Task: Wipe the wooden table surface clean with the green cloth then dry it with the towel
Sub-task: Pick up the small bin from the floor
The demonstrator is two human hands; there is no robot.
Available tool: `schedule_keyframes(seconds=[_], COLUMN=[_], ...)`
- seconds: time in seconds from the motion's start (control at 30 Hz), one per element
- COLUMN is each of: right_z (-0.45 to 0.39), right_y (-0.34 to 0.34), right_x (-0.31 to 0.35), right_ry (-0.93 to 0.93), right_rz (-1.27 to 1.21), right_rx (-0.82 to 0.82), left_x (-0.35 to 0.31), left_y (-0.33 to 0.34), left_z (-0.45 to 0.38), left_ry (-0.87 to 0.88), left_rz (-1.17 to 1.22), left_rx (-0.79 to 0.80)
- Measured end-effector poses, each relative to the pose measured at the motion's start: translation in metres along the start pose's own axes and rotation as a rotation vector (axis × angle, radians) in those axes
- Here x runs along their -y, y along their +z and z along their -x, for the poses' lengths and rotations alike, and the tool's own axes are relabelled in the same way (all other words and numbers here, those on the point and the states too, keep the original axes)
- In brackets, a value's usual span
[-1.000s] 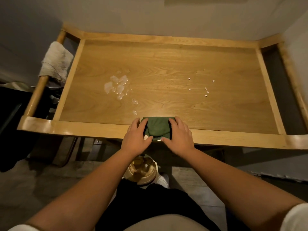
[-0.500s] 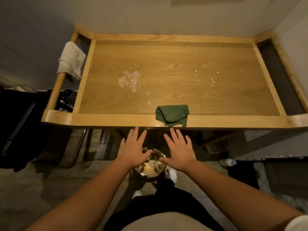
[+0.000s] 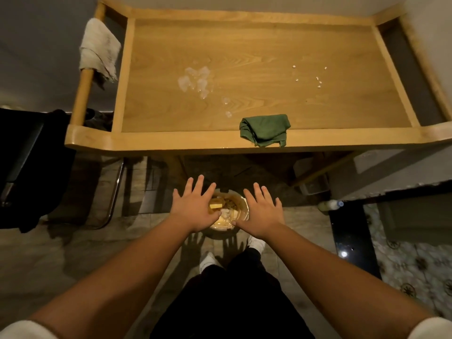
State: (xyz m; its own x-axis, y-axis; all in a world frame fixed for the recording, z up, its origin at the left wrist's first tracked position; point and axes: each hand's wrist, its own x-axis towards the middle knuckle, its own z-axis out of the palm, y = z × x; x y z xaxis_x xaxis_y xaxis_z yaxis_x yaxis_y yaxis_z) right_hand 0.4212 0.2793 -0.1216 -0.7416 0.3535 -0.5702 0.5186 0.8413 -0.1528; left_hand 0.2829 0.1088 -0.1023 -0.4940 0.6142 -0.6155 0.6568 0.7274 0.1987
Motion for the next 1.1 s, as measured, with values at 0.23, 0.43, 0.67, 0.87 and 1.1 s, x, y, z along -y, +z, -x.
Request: schedule_keyframes(seconds=[0.23,0.43,0.67,0.87,1.1], right_z=[-0.043,-0.118,-0.18,-0.225,-0.246], right_y=[0.067,0.172,0.298,0.37,0.417], right_x=[-0.008,-0.03,-0.052,-0.057,-0.042], right_ry=[0.025,0.302,0.593,0.951,0.924], right_rz=[-0.073,-0.672,-1.042,-1.305,-1.453], right_rx=[0.078,0.144,0.089,0.145,0.104], left_x=[0.004,0.018,0.032,0.028,0.013], left_y=[0.076,0.196,0.319,0.384,0.424], left_z=[-0.045,-0.108,-0.191,-0.247,-0.268], left_ry=[-0.016,-0.121,-0.431,-0.84,-0.868], left_rz=[-0.015,0.177,0.59,1.159,1.684], left_rx=[0.012,0.073,0.085,-0.044,0.104])
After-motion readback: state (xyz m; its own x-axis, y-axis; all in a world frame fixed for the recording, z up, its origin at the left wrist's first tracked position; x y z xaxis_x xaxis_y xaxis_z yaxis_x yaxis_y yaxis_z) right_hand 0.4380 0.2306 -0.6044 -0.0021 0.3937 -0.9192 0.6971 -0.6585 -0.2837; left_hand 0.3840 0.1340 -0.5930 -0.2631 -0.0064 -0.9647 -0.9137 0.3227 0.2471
